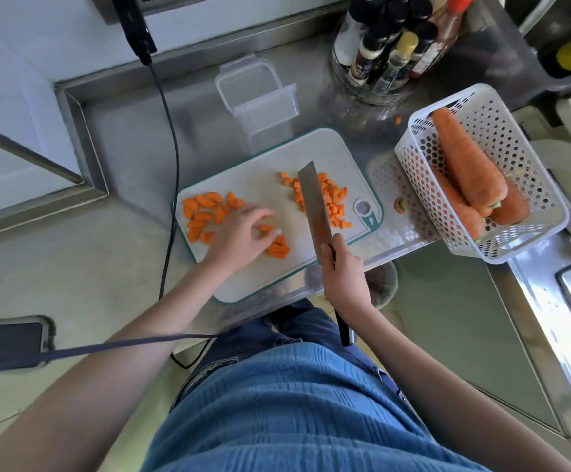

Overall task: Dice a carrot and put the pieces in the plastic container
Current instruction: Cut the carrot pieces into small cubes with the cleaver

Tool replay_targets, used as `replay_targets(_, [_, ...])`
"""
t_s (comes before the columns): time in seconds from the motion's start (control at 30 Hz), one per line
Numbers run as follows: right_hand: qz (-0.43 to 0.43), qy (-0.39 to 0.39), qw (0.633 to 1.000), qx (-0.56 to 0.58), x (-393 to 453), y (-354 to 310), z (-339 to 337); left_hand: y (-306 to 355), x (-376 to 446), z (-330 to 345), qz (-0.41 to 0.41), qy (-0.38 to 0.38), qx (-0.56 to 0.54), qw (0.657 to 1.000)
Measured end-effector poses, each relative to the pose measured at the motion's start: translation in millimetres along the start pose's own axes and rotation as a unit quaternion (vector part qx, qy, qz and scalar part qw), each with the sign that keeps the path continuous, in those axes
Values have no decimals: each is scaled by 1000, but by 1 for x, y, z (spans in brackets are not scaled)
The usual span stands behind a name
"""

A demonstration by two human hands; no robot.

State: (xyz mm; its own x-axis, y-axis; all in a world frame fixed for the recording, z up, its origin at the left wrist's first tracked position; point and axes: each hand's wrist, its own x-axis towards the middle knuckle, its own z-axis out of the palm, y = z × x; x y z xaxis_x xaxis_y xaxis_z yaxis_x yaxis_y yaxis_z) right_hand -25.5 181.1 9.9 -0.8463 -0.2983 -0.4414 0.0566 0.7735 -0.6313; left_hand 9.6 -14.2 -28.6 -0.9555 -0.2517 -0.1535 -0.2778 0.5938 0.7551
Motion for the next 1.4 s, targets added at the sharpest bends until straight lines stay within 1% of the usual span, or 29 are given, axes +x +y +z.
replay_targets(0.07, [6,-8,1000,-6,-3,-3,6,-8,-22,1,-1,-64,25,998])
replay_targets(0.1, [7,-11,1000,-11,-4,-5,9,-10,-27,4,6,-71,30,997])
replay_targets(0.2, [-1,-22,999,-29,-7,-13,18,-10,-27,15,24,-42,34,998])
replay_targets(0.33, [12,-22,998,-56,-9,-15,26,-15,-23,18,5,15,61,998])
replay_targets(0.47, [25,-26,998,-55,-8,-14,29,-15,-22,20,12,15,63,998])
replay_targets(0.6, [9,-39,998,-57,-6,-17,39,-7,-24,26,-1,29,53,998])
replay_targets(0.77, [-17,-34,998,-54,8,-26,41,0,-26,37,-34,86,42,995])
replay_targets(0.87, [-24,-36,997,-69,15,-29,35,2,-24,42,-57,105,41,992])
replay_targets(0.93, [-30,-23,997,-63,16,-28,29,3,-23,42,-58,107,37,992])
replay_targets(1.0, [-43,-10,998,-43,13,-28,22,1,-24,40,-58,94,14,994])
replay_targets(1.13, [-56,-19,997,-49,5,-31,22,-5,-29,36,-38,92,-22,995])
replay_targets(1.3, [-49,-33,996,-68,6,-30,31,-6,-28,34,10,90,30,995])
replay_targets(1.4, [-48,-33,994,-91,9,-28,34,-7,-26,33,13,88,36,995])
